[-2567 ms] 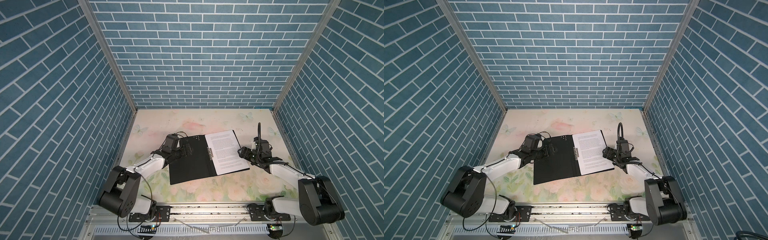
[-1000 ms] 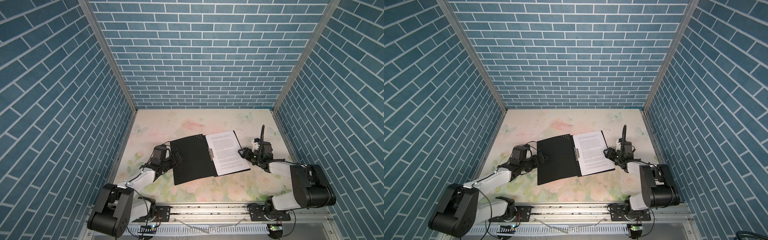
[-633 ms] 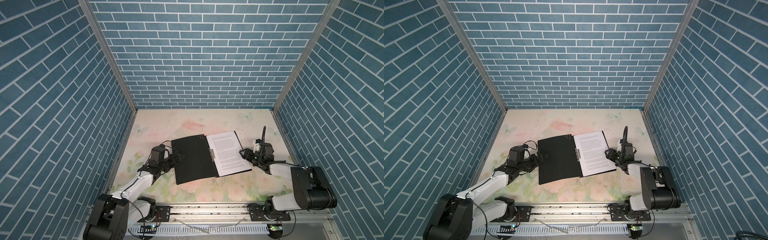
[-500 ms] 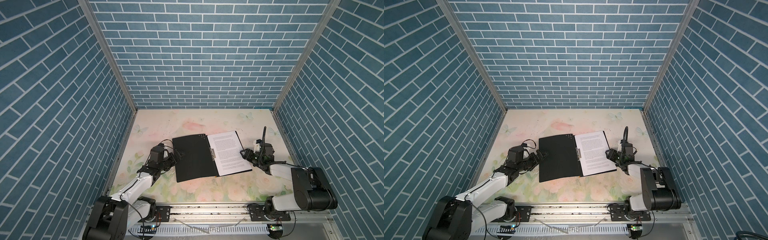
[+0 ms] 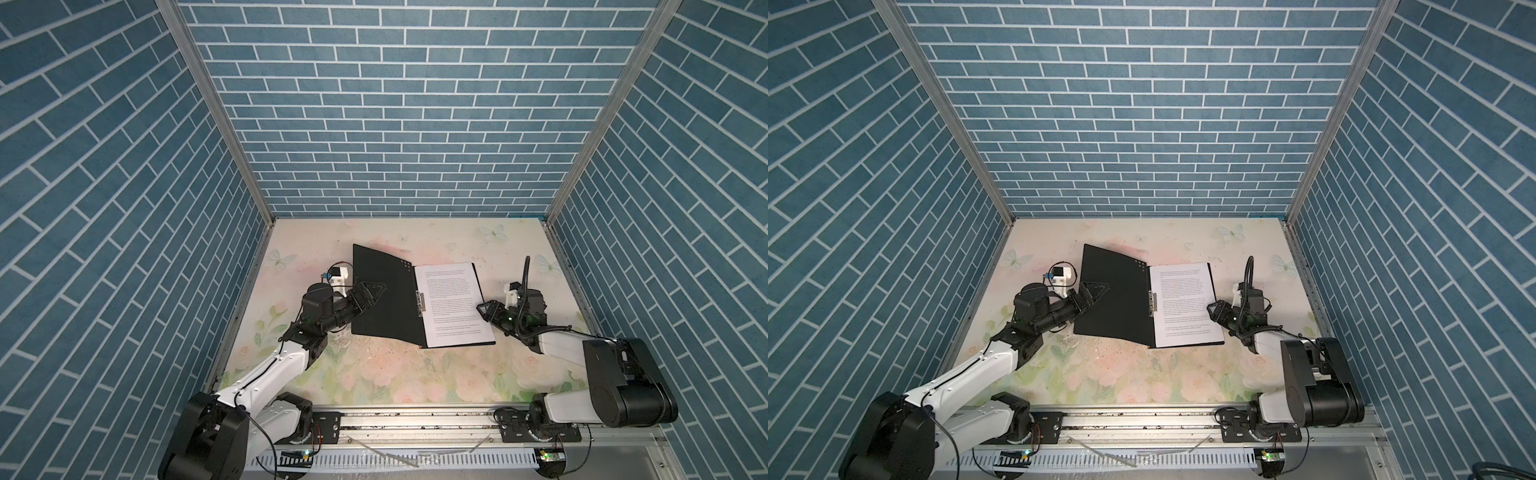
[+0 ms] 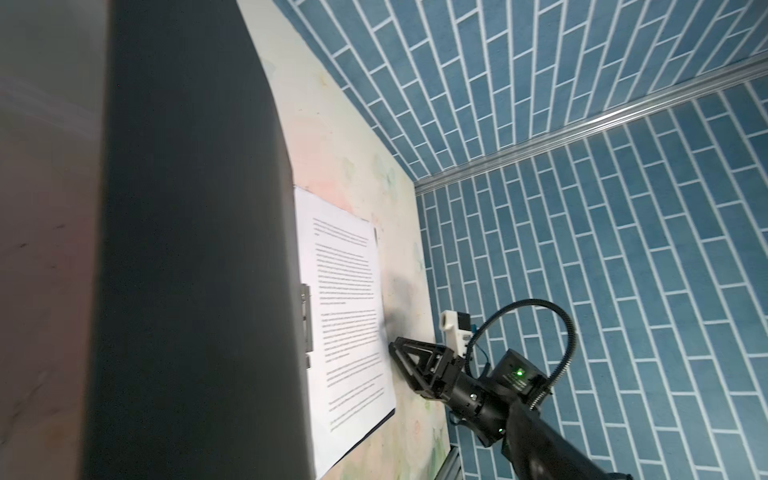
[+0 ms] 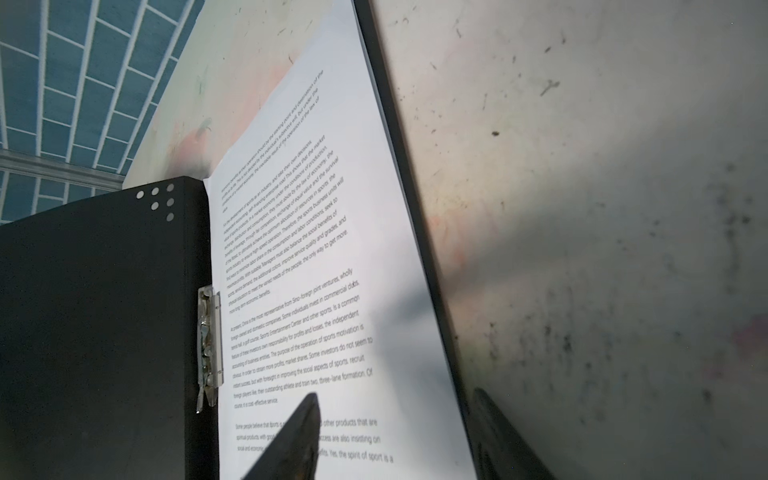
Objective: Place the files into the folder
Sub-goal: 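Grasp the black folder cover edge with the left gripper and swing it closed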
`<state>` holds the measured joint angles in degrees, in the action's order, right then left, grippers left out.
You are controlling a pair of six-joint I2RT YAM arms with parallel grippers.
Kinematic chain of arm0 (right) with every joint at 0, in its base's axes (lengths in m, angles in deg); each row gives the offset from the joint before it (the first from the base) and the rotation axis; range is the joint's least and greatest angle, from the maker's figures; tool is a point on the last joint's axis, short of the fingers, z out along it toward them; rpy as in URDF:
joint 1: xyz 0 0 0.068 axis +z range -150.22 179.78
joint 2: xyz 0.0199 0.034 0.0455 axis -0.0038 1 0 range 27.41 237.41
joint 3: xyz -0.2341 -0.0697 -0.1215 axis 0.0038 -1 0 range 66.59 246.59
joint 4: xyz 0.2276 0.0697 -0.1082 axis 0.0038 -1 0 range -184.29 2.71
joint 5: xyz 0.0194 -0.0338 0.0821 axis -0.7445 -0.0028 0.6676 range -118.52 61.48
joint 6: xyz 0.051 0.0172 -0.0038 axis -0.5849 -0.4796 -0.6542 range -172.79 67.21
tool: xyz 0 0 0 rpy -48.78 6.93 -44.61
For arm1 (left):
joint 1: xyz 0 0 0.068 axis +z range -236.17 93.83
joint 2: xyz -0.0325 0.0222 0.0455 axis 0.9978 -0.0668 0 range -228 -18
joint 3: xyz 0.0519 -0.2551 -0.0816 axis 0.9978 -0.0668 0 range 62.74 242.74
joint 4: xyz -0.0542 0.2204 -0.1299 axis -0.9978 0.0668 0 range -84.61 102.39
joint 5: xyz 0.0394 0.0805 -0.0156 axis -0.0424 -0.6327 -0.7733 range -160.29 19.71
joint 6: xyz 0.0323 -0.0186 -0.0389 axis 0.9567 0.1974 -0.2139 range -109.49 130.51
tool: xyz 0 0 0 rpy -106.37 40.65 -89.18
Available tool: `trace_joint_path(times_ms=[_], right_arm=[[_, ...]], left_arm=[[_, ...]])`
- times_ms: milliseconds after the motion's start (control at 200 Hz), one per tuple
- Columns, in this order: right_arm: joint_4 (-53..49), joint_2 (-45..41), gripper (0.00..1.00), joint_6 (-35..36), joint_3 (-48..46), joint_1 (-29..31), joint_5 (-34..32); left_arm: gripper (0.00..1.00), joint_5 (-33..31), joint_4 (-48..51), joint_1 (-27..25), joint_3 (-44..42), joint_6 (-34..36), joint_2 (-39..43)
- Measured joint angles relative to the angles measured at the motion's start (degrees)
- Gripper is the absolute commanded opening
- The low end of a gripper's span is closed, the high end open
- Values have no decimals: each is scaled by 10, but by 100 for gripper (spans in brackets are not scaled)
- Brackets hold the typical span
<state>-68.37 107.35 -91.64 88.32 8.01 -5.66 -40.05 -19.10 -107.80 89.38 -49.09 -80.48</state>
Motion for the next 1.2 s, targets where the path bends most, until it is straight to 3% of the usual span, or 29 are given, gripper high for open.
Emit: trace_joint_path(times_ms=[155,340,645,955,1200], right_arm=[[3,-5,57,-9,-6,0,-3],[7,-17,57,-30,-13,12,-11],[-17,-44,57,-69,-23,54,-11],[23,-14,57,-79,-21,68,11],[27,-16,62,-84,-21,69,15]], left_arm=[[100,-14,8,-44,52,4,-13],[100,-48,90,-102,136,38,-27],[100,-121,234,-151,252,101,-49],[100,-139,289,-170,278,116,-59],[100,-139,282,-214,313,116,-150]])
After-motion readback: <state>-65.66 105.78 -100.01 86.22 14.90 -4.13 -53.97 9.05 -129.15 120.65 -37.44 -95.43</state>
